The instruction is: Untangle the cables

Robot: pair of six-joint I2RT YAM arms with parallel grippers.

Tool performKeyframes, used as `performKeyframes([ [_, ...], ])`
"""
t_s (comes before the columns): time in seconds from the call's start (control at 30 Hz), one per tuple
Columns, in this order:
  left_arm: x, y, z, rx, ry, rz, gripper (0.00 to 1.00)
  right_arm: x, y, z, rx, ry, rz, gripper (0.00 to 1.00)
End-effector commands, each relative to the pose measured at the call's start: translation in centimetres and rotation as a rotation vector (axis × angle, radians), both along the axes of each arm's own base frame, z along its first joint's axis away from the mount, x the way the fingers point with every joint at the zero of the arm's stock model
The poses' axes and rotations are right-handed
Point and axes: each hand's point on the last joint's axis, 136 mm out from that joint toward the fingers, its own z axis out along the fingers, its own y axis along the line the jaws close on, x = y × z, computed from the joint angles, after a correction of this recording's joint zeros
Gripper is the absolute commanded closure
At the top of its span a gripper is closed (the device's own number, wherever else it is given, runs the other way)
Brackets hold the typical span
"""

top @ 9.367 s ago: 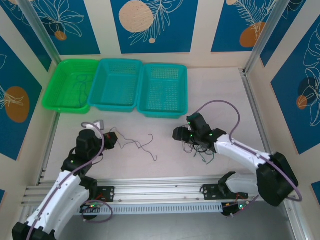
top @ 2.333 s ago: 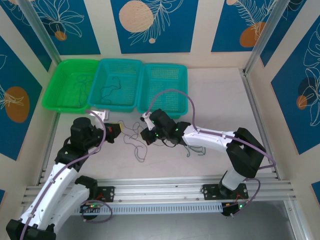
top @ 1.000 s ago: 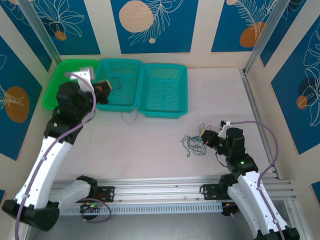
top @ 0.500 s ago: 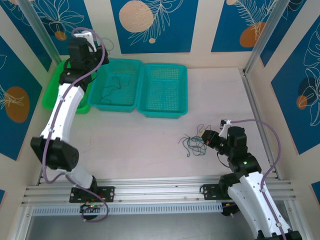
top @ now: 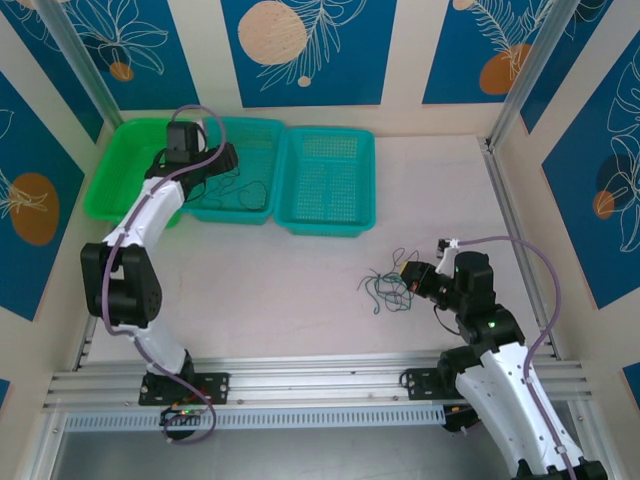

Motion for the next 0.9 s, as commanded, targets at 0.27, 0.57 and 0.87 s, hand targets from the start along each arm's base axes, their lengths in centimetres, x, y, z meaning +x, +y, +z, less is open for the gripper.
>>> performKeyframes([
  [0.27, -10.4, -7.4, 15.3, -0.233, -0.383, -0.343, 0.21, 0.0, 3.8, 3.9, -0.004, -0.092, 0.186, 1.0],
  [0.57, -22.4, -14.0, 13.6, -0.252, -0.476, -0.612, 0.2, -0.8, 10.0, 5.6, -0.05, -0.108, 0.415, 1.0],
  [0.87, -30.2, -22.7, 3.0, -0.355, -0.352, -0.855, 0.2, 0.7, 12.7, 5.2, 0.02, 0.084, 0.278, 1.0],
])
